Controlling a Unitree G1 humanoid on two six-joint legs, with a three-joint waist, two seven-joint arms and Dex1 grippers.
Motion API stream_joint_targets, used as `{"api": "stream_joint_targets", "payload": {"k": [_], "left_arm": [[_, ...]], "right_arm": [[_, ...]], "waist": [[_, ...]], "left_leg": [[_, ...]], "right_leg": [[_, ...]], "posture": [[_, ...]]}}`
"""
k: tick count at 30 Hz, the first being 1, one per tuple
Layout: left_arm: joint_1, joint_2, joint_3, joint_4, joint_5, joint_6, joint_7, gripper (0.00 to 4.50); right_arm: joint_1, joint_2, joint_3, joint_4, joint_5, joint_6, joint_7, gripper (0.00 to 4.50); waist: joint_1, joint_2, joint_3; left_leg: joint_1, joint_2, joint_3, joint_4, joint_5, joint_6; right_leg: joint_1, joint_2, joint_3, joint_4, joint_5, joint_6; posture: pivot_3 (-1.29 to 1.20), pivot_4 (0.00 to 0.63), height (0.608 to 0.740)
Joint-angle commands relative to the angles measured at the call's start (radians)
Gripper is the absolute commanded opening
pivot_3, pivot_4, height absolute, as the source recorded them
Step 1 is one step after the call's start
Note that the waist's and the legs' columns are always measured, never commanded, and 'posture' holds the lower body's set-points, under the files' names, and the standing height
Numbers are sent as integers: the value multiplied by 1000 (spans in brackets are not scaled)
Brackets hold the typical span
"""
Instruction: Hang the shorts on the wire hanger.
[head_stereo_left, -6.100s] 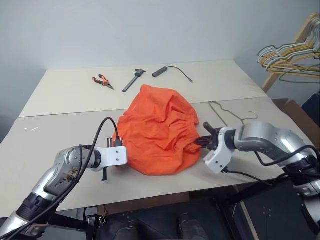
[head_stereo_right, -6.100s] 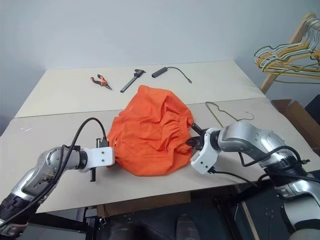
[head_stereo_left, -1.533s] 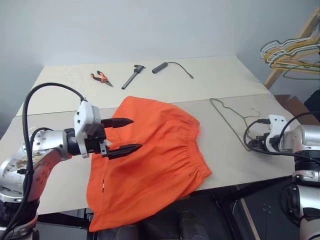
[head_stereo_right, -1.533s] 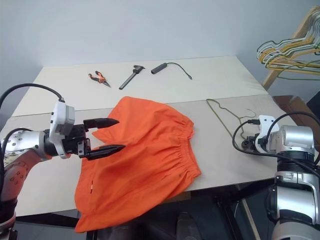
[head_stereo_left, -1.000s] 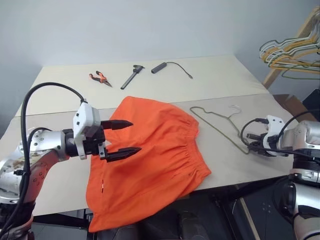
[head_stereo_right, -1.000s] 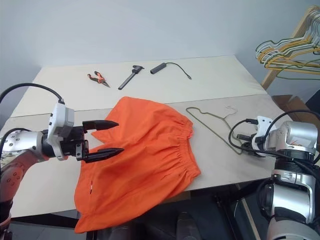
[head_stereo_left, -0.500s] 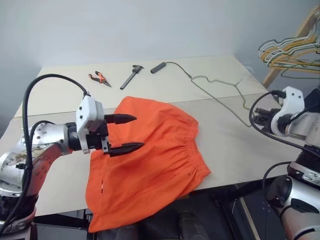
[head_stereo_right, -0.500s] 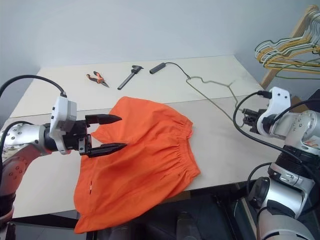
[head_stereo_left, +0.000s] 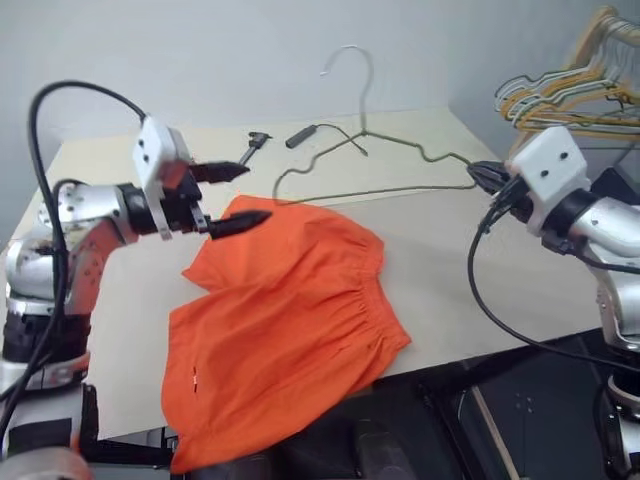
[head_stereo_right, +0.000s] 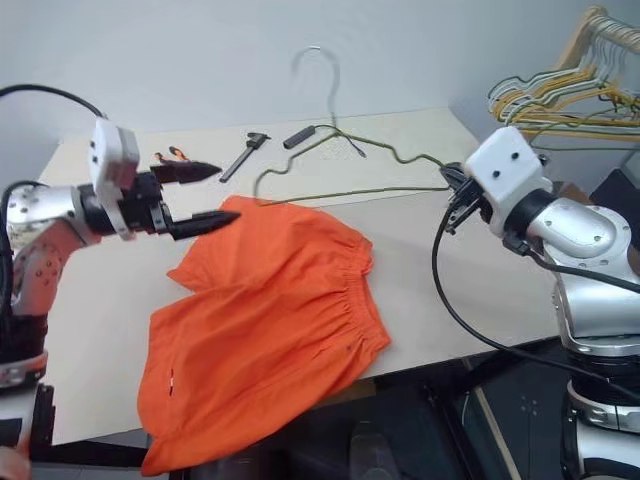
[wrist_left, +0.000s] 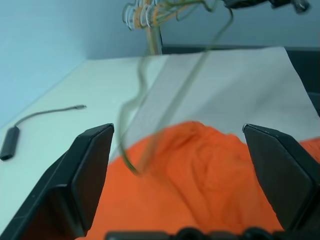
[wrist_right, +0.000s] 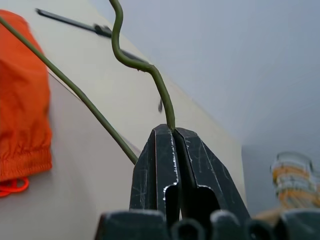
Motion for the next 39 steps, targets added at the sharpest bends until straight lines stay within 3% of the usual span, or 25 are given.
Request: {"api": "stream_joint_targets", "payload": {"k": [1, 8, 12, 20, 24, 34, 39], "left_arm": [[-70, -11, -10, 86, 19, -21, -41, 4500], [-138, 0, -66, 196, 3, 59, -209, 4500], [-135, 12, -123, 225, 66, 23, -294, 4500], [-151, -8, -182, 282, 156, -6, -319, 4500], [-145, -6, -183, 287, 173, -4, -329, 3541], [-126, -5, -166, 271, 177, -2, -352, 88], [-125, -10, -155, 264, 182, -13, -336, 21]], "right_arm": [[-39, 11, 5, 27, -10, -136, 34, 8], [-86, 39, 25, 65, -5, -180, 65, 8], [-103, 43, 25, 65, 4, -172, 75, 8], [-118, 48, 20, 45, 16, -150, 92, 8], [-120, 48, 15, 42, 19, -145, 96, 0], [-150, 45, 18, 59, 37, -138, 96, 0], [-137, 35, 18, 57, 44, -152, 120, 0]], "waist": [[-8, 0, 0], [-22, 0, 0], [-21, 0, 0], [-18, 0, -1], [-19, 0, -1], [-19, 1, -1], [-18, 1, -1]], "left_leg": [[0, 0, 0, 0, 0, 0], [-1, 1, 0, 3, 3, -5], [-2, 1, 0, 7, 3, -5], [-3, 1, 0, 9, 0, 0], [-3, 1, 0, 9, 0, 0], [-3, 1, 0, 10, 0, 0], [-3, 1, 0, 10, 0, 0]], "right_leg": [[0, 0, 0, 0, 0, 0], [-1, 0, 0, 1, 0, 0], [-1, 0, 0, 3, 0, 1], [-1, 0, 0, 4, 0, 1], [-1, 0, 0, 4, 0, 1], [-1, 0, 0, 5, 0, 1], [-1, 0, 0, 5, 0, 1]], "posture": [[-185, 45, 740], [-185, 39, 740], [-185, 38, 740], [-190, 39, 740], [-189, 39, 740], [-186, 38, 740], [-183, 40, 740]]}}
